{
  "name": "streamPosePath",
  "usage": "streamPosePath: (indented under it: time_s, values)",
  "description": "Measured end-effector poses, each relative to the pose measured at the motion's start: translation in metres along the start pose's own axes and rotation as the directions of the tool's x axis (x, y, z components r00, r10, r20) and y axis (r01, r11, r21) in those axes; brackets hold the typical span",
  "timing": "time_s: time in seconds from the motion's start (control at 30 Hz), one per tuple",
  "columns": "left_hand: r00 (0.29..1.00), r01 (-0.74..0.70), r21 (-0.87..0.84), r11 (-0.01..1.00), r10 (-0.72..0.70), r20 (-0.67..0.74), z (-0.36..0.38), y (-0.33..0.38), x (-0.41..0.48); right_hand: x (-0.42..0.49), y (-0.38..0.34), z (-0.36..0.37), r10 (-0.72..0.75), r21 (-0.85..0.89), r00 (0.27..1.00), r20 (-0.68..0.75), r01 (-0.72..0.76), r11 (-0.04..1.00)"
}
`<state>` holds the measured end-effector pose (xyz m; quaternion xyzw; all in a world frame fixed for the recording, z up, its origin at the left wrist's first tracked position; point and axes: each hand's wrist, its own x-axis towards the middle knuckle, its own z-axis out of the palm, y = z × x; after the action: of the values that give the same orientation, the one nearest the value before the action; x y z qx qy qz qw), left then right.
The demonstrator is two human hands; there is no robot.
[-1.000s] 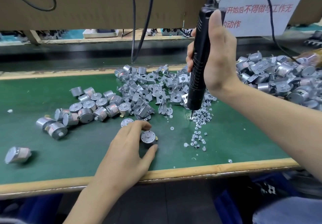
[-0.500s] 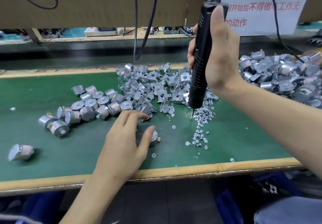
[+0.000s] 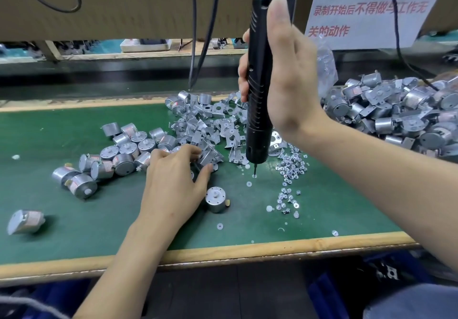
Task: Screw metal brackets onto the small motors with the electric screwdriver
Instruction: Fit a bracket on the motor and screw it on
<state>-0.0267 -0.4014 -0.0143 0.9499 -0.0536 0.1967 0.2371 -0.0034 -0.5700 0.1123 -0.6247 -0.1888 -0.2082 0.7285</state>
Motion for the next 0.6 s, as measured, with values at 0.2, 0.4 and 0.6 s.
streamPosePath:
  time_s: [0.2, 0.4, 0.6]
  values:
    - [0.998, 0.012, -0.021, 1.000, -0.013, -0.061, -0.001, 0.003, 0.006, -0.001, -0.003, 0.006, 0.007, 0.012, 1.000, 0.016, -0.008, 1.000]
    - [0.971, -0.097, -0.045, 0.994, 0.084, -0.225, -0.015, 0.005, 0.004, -0.001, -0.007, 0.010, 0.013, 0.017, 1.000, 0.028, -0.014, 1.000]
    - [0.997, 0.004, -0.441, 0.897, -0.040, -0.072, -0.033, -0.001, -0.009, -0.003, -0.013, 0.015, 0.010, 0.024, 1.000, 0.024, -0.011, 1.000]
